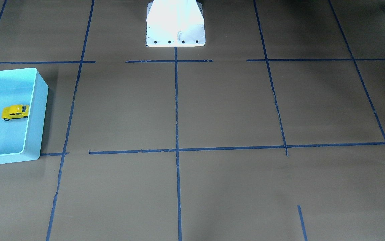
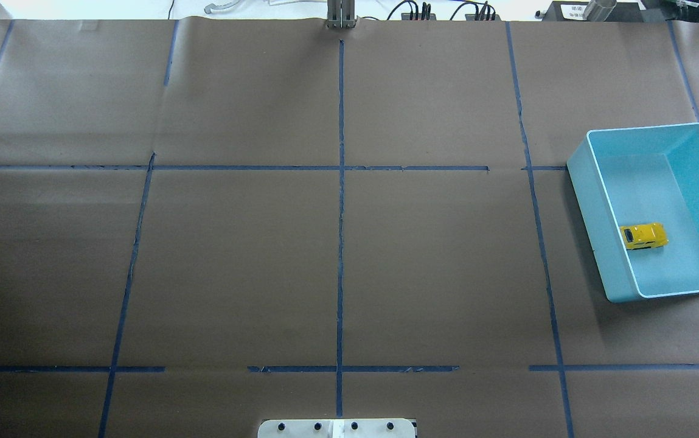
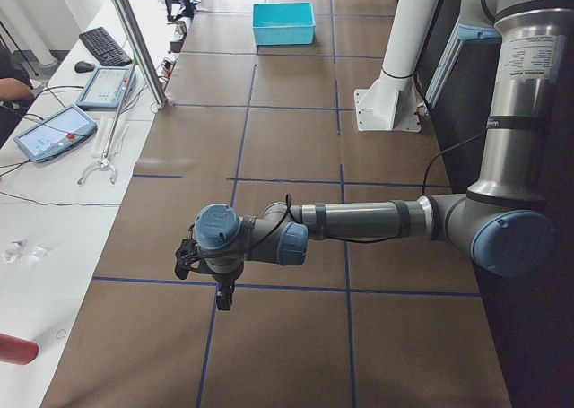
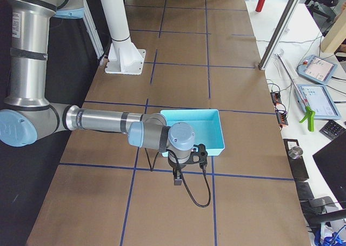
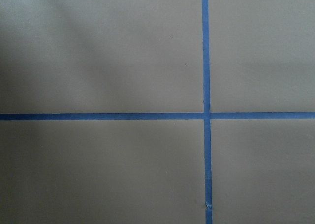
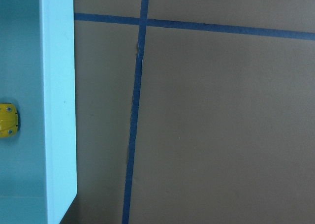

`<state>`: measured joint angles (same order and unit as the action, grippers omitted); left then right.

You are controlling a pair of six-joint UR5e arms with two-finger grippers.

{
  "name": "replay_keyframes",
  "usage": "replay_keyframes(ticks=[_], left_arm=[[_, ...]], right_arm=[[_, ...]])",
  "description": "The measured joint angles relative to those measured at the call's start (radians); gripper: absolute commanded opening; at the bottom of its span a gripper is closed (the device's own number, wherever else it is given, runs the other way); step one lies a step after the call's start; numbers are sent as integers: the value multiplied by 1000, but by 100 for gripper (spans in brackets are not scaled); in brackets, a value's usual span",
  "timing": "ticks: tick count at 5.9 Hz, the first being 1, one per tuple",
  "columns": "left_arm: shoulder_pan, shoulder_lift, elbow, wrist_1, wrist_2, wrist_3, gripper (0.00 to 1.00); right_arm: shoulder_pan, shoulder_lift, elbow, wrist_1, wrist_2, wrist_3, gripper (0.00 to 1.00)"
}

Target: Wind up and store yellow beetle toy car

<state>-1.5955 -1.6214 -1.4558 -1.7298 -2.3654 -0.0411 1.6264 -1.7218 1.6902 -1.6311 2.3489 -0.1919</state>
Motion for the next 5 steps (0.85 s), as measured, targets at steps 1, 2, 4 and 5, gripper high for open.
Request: replay_keyframes(ticks=[1,2,4,5], left_arm=[[2,0,0,1,0,0,100],[3,0,0,1,0,0,100],[4,0,1,1,1,0,100],[4,0,1,1,1,0,100]], right_arm=[[-3,9,-1,11,0,5,100],[-12,26,0,13,-1,31,100],[-32,42,-2,13,-41,82,100],[-35,43,-2,13,-54,86,100]])
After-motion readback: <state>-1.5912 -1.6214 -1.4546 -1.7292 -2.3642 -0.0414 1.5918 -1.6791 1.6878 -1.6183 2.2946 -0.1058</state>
